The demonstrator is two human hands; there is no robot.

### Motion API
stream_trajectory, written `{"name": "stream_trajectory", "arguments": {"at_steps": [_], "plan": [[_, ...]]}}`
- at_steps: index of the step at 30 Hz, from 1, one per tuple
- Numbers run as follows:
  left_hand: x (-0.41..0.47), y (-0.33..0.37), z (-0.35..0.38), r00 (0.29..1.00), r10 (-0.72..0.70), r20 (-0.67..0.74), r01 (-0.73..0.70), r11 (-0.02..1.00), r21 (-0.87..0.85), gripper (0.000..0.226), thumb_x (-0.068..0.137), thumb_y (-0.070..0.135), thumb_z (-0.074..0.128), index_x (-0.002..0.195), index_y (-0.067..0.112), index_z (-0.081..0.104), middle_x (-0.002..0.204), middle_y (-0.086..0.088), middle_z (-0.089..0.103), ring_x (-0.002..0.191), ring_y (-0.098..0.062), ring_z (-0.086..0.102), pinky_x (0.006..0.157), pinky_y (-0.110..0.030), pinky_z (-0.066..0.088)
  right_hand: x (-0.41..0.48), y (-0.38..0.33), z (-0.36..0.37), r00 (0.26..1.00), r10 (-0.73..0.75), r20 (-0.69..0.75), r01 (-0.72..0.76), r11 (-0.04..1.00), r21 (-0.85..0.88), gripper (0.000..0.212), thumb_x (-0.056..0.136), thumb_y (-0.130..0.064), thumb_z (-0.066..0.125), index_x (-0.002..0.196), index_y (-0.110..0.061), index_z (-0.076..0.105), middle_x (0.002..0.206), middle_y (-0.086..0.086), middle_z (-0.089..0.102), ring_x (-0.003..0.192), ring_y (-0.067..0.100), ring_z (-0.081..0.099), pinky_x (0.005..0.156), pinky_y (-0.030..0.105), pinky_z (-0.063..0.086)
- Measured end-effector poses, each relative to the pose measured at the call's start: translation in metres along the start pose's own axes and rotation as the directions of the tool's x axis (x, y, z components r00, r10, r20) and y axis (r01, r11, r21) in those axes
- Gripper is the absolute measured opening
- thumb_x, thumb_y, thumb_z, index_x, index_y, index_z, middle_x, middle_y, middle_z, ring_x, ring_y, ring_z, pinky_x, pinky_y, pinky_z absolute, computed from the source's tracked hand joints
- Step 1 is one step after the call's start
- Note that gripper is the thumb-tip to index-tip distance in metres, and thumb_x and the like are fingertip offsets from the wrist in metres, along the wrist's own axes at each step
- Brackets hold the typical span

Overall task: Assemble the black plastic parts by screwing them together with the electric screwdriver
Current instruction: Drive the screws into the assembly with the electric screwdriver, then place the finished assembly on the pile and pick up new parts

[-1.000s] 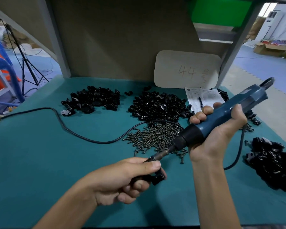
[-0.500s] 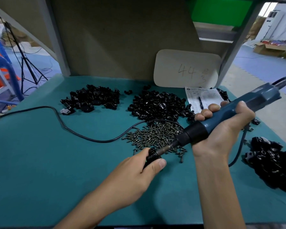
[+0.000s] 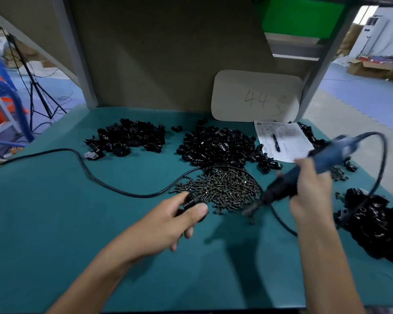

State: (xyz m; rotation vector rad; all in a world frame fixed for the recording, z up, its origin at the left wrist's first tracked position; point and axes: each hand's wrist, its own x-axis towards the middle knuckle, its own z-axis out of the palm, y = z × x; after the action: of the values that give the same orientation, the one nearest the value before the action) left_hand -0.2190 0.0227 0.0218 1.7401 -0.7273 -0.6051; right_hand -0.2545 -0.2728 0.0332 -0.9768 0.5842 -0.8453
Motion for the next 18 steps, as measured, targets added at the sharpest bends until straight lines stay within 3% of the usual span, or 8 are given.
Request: {"name": "stream_trajectory", "arguments": {"at_steps": [3,7,9,11,13,14,16,18], "plan": [[0.012,-0.007,0.000,0.996,0.033,-0.087,-0.029,0.999,0.045,0.030,0.087,0.063,0.057,0.081,0.034,0.060,0.068,0.016,0.053,0.059,-0.004,0.051,0.057,-0.026,0.049,0.005,0.044,-0.033,0.976,0.198,-0.088,-0.217,0.895,-0.390,0.033,0.095,-0.017,0.069,0.122,-0.010,0.050,0.111,0.011,0.061,0.076,0.026,0.065,0.066,0.038,0.056],[0.020,-0.016,0.005,0.981,0.056,-0.185,-0.036,0.993,0.113,0.038,0.078,0.068,0.065,0.079,0.030,0.060,0.064,0.011,0.054,0.058,-0.005,0.048,0.059,-0.029,0.042,0.000,0.080,-0.049,0.993,-0.048,-0.104,-0.063,0.532,-0.844,0.050,0.088,-0.038,0.075,0.122,-0.007,0.053,0.120,0.020,0.061,0.100,0.037,0.059,0.084,0.043,0.045],[0.024,-0.015,0.007,0.963,0.060,-0.262,-0.014,0.985,0.174,0.043,0.075,0.070,0.066,0.098,0.034,0.063,0.071,0.013,0.062,0.059,-0.004,0.052,0.062,-0.029,0.045,0.002,0.078,-0.047,0.987,-0.160,-0.016,0.037,0.324,-0.945,0.056,0.087,-0.039,0.076,0.123,-0.001,0.058,0.117,0.024,0.064,0.108,0.041,0.055,0.095,0.045,0.035],[0.026,-0.013,0.008,0.942,0.089,-0.325,0.003,0.962,0.272,0.044,0.078,0.069,0.065,0.111,0.041,0.057,0.080,0.018,0.064,0.063,-0.001,0.056,0.063,-0.026,0.047,-0.007,0.074,-0.041,0.979,-0.198,0.056,0.099,0.217,-0.971,0.066,0.088,-0.041,0.076,0.135,0.000,0.053,0.127,0.028,0.057,0.119,0.042,0.047,0.102,0.046,0.030],[0.029,-0.007,0.012,0.929,0.149,-0.340,-0.012,0.928,0.373,0.031,0.087,0.061,0.065,0.110,0.045,0.053,0.085,0.022,0.062,0.073,0.001,0.057,0.065,-0.025,0.043,-0.025,0.065,-0.033,0.968,-0.166,0.188,0.233,0.312,-0.921,0.070,0.090,-0.048,0.072,0.146,-0.014,0.047,0.134,0.018,0.051,0.124,0.037,0.043,0.105,0.045,0.035],[0.031,-0.004,0.014,0.927,0.178,-0.331,-0.026,0.909,0.415,0.025,0.089,0.057,0.064,0.109,0.046,0.052,0.087,0.021,0.062,0.078,0.001,0.056,0.068,-0.025,0.042,-0.037,0.058,-0.028,0.950,-0.089,0.298,0.305,0.455,-0.837,0.063,0.090,-0.054,0.069,0.144,-0.027,0.050,0.132,0.007,0.054,0.123,0.029,0.050,0.102,0.039,0.042],[0.038,0.003,0.023,0.930,0.221,-0.294,-0.058,0.877,0.476,0.024,0.092,0.047,0.067,0.113,0.045,0.055,0.096,0.016,0.062,0.090,-0.003,0.055,0.080,-0.029,0.043,-0.067,0.047,-0.014,0.831,0.121,0.543,0.309,0.711,-0.631,0.050,0.087,-0.062,0.065,0.132,-0.043,0.057,0.125,-0.008,0.063,0.114,0.013,0.065,0.095,0.028,0.053],[0.045,0.008,0.034,0.934,0.249,-0.257,-0.081,0.847,0.525,0.034,0.088,0.032,0.073,0.118,0.040,0.059,0.106,0.012,0.063,0.101,-0.013,0.058,0.090,-0.033,0.044,-0.087,0.050,-0.008,0.731,0.160,0.663,0.329,0.768,-0.549,0.047,0.088,-0.052,0.066,0.132,-0.038,0.060,0.120,-0.012,0.069,0.111,0.011,0.068,0.097,0.035,0.056]]}}
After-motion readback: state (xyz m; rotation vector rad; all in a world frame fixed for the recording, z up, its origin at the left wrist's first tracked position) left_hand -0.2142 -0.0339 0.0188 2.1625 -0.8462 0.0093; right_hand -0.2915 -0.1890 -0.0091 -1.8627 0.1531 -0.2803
